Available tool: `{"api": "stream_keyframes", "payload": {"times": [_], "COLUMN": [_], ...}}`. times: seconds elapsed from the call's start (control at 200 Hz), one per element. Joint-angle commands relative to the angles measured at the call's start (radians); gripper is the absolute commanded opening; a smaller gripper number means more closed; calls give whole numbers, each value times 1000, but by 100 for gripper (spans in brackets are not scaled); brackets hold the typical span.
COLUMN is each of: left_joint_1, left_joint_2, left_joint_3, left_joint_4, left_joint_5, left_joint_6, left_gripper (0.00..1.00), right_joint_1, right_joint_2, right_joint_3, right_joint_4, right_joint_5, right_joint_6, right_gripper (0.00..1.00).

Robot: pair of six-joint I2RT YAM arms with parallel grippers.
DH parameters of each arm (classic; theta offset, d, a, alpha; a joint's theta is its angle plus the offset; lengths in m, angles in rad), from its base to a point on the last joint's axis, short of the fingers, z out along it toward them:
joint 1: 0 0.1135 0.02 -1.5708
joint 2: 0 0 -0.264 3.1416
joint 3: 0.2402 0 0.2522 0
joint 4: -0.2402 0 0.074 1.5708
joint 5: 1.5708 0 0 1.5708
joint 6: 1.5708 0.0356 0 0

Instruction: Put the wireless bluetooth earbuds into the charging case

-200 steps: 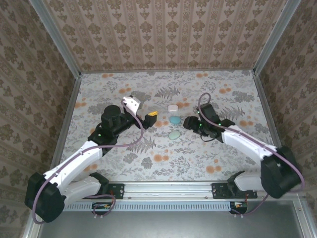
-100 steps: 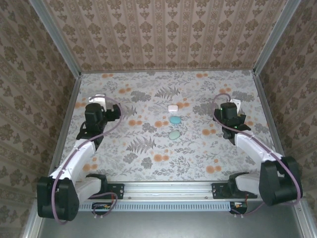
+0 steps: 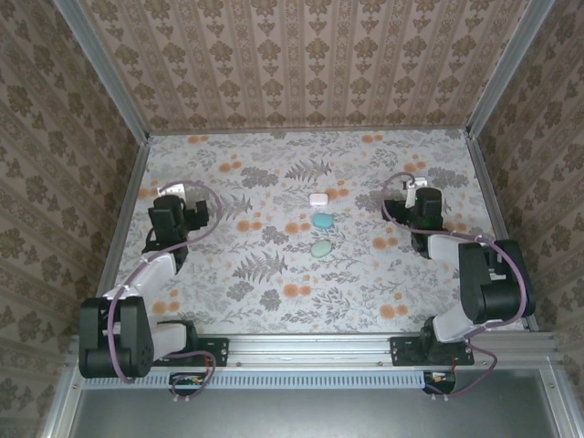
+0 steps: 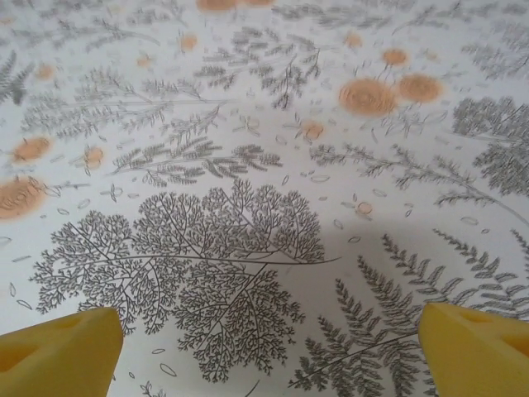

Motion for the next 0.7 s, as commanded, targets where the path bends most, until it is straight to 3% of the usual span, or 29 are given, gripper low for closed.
{"api": "stream_keyframes", "payload": {"times": [0.0, 0.03, 0.1, 0.19, 0.36, 0.405, 0.695], "left_joint_1": [29, 40, 57, 71, 65, 62, 33], "left_joint_2": [31, 50, 97, 173, 342, 319, 327], "left_joint_3": [-51, -61, -64, -64, -116, -103, -100], "left_joint_4": [206, 249, 302, 360, 612, 535, 548], "left_joint_5": [29, 44, 69, 144, 254, 253, 181], "left_joint_6": [51, 45, 20, 27, 87, 79, 90], "left_gripper": [98, 98, 98, 98, 98, 99, 100], "right_joint_1": [2, 4, 4, 43, 50, 49, 50], "right_joint_2": [20, 37, 6, 16, 17, 15, 19], "right_joint_3": [-157, -181, -135, -125, -130, -130, -126], "right_joint_4": [394, 447, 308, 306, 317, 315, 310], "right_joint_5": [-93, -49, 139, 197, 216, 216, 214], "right_joint_6": [-5, 13, 84, 52, 52, 52, 53], "right_gripper": [95, 97, 100, 100, 100, 100, 100]}}
